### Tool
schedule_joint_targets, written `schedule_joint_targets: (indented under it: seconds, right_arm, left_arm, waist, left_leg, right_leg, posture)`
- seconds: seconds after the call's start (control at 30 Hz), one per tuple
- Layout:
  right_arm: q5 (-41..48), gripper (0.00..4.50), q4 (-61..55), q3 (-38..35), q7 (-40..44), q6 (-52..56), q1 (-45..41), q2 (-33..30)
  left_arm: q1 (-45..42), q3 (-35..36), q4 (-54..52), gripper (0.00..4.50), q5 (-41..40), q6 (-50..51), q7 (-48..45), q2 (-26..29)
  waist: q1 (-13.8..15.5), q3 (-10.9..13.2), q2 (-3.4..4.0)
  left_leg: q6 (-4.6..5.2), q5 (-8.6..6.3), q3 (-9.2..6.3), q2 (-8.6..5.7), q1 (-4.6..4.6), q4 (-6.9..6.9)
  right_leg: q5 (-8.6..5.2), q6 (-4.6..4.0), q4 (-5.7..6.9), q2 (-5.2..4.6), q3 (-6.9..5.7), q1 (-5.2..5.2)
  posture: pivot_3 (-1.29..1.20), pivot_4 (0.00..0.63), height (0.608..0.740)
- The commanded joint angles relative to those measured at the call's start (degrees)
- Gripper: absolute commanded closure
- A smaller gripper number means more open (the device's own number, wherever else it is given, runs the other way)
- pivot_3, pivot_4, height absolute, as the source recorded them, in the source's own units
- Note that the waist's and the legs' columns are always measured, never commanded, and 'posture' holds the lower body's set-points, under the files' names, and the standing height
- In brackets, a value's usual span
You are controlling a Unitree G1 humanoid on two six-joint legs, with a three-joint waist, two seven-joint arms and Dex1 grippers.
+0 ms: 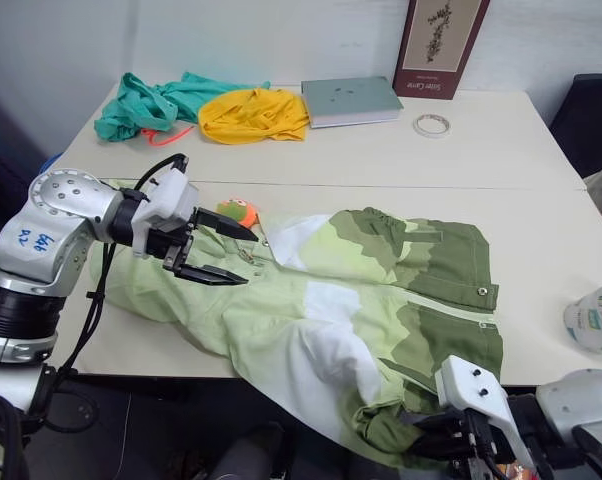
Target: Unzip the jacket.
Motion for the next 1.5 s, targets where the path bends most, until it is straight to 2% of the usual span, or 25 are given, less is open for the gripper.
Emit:
schedule_joint_targets:
  seconds: [0.03, 0.17, 0.23, 0.3, 0.33, 0.37, 0.47, 0.53, 0.63, 0.77, 0.9, 1.0, 1.1, 1.4, 1.5]
  right_arm:
    - [0.92, 2.96, 0.78, -1.86, 1.31, -1.10, -0.87, -0.93]
    - [8.39, 1.65, 1.80, -8.07, 5.40, 1.60, -4.86, -3.00]
    - [15.33, 0.95, 4.18, -10.31, 4.54, 4.37, -11.91, -4.13]
    - [19.56, 0.25, 7.59, -8.81, 1.31, 5.14, -21.85, -4.16]
    - [20.16, 0.05, 9.15, -7.00, -0.41, 5.75, -26.20, -4.05]
    - [17.40, 0.05, 11.26, -2.66, -3.14, 4.12, -32.82, -2.38]
    - [10.18, 0.05, 15.29, 6.77, -8.08, 1.09, -43.90, 0.97]
    - [-5.26, 0.05, 20.35, 19.95, -14.24, -6.06, -52.05, 6.32]
    - [-21.81, 0.05, 28.49, 32.63, -20.04, -17.36, -58.41, 13.61]
    - [-32.31, 0.05, 38.36, 39.36, -24.72, -26.71, -61.34, 20.71]
    - [-36.12, 0.05, 44.75, 40.43, -26.77, -30.82, -62.37, 24.94]
    - [-34.30, 0.64, 46.79, 37.98, -27.11, -29.70, -63.18, 27.89]
    - [-30.63, 1.48, 45.18, 35.20, -25.67, -25.87, -63.37, 29.50]
    - [-27.14, 4.47, 49.02, 32.23, -24.15, -19.39, -67.71, 32.50]
    - [-27.05, 4.47, 58.19, 29.12, -29.38, -18.66, -74.02, 36.21]
  left_arm:
    - [-1.00, 0.45, 0.55, 1.01, 1.45, -1.81, -0.28, 1.07]
    - [-1.21, 1.08, 3.44, 1.01, 3.36, -3.52, -0.09, 1.97]
    - [-1.56, 1.34, 5.06, 1.01, 4.29, -4.88, -0.13, 2.52]
    - [-2.17, 1.90, 6.49, 1.01, 4.43, -5.07, -0.26, 3.04]
    - [-2.33, 2.11, 6.98, 1.01, 4.44, -5.19, -0.41, 3.31]
    - [-2.39, 2.38, 7.71, 1.01, 4.61, -5.57, -0.70, 3.89]
    - [-2.41, 2.65, 8.90, 1.01, 4.95, -6.45, -1.12, 4.85]
    - [-1.88, 2.86, 8.19, 1.01, 4.66, -6.05, -1.10, 5.27]
    - [-0.88, 3.10, 6.06, 1.01, 4.10, -4.97, -0.78, 5.33]
    - [0.40, 3.31, 3.26, 1.01, 3.60, -3.50, -0.17, 5.11]
    - [1.17, 3.61, 1.59, 1.01, 3.19, -2.47, 0.28, 5.25]
    - [1.84, 3.91, 0.63, 1.01, 3.04, -1.93, 0.63, 5.45]
    - [2.72, 4.34, -0.07, 1.01, 3.00, -1.70, 0.77, 5.70]
    - [1.89, 4.14, 1.85, 1.01, 4.03, -2.39, 2.86, 4.22]
    - [0.57, 4.37, 5.49, 1.01, 5.28, -2.70, 5.52, 3.31]
  waist:
    - [0.01, 0.00, 0.00]
    - [0.02, 0.01, -0.01]
    - [-0.17, 0.03, -0.04]
    - [-0.18, 0.04, -0.06]
    - [-0.16, 0.04, -0.05]
    - [-0.16, 0.04, -0.06]
    - [-0.24, 0.05, -0.07]
    - [-0.35, 0.04, -0.07]
    - [-0.39, 0.04, -0.07]
    - [-0.33, 0.05, -0.07]
    - [-0.57, 0.04, -0.07]
    - [-1.27, 0.05, -0.07]
    - [-1.74, 0.04, -0.06]
    - [-1.81, 0.04, -0.06]
    - [-1.93, 0.04, -0.06]
  left_leg:
    - [-0.01, 0.00, 0.00, 0.01, 0.00, 0.00]
    - [-0.02, 0.01, -0.02, 0.01, 0.00, 0.00]
    - [-0.02, 0.01, -0.03, 0.03, 0.01, 0.00]
    - [-0.04, 0.01, -0.02, 0.05, 0.06, -0.01]
    - [-0.06, 0.01, -0.03, 0.07, 0.09, -0.01]
    - [-0.08, 0.01, -0.04, 0.06, 0.08, -0.02]
    - [-0.12, 0.02, -0.07, 0.06, 0.03, -0.06]
    - [-0.12, 0.02, -0.07, 0.05, -0.06, -0.09]
    - [-0.13, 0.02, 0.01, -0.01, -0.24, -0.05]
    - [-0.13, 0.04, 0.03, -0.07, -0.49, -0.02]
    - [-0.12, 0.04, 0.06, -0.13, -0.53, 0.01]
    - [-0.17, 0.07, 0.11, -0.09, -0.50, 0.03]
    - [-0.22, 0.10, 0.07, -0.06, -0.48, 0.01]
    - [-0.22, 0.10, 0.08, -0.05, -0.46, -0.02]
    - [-0.22, 0.10, 0.10, -0.07, -0.46, 0.00]
  right_leg:
    - [0.00, 0.00, -0.01, 0.00, -0.01, 0.00]
    - [0.00, 0.00, -0.18, 0.00, -0.02, 0.01]
    - [0.00, 0.00, -0.25, 0.01, -0.03, 0.03]
    - [0.00, 0.00, -0.27, 0.00, -0.02, 0.06]
    - [0.00, 0.00, -0.27, 0.01, -0.03, 0.07]
    - [0.00, -0.01, -0.27, -0.02, -0.04, 0.04]
    - [-0.01, -0.02, -0.27, -0.03, -0.06, -0.03]
    - [-0.01, -0.02, -0.23, -0.03, -0.06, -0.15]
    - [-0.01, -0.02, 0.04, -0.04, -0.03, -0.35]
    - [-0.01, -0.02, 0.37, -0.05, -0.05, -0.73]
    - [-0.01, -0.03, 0.57, -0.05, -0.07, -0.83]
    - [-0.01, -0.03, 0.57, -0.01, -0.08, -0.82]
    - [-0.02, -0.05, 0.65, -0.01, -0.06, -0.82]
    - [-0.03, -0.06, 0.70, 0.00, -0.04, -0.86]
    - [-0.03, -0.06, 0.72, 0.00, -0.05, -0.87]
  posture:
    - [0.00, 0.150, 0.740]
    - [0.00, 0.150, 0.740]
    - [0.00, 0.150, 0.740]
    - [0.00, 0.150, 0.740]
    - [0.00, 0.150, 0.740]
    - [0.00, 0.150, 0.740]
    - [0.00, 0.150, 0.740]
    - [0.00, 0.150, 0.740]
    - [0.00, 0.150, 0.740]
    - [0.00, 0.150, 0.740]
    - [0.00, 0.150, 0.740]
    - [0.00, 0.150, 0.740]
    - [0.00, 0.150, 0.740]
    - [0.00, 0.150, 0.740]
    - [0.00, 0.150, 0.740]
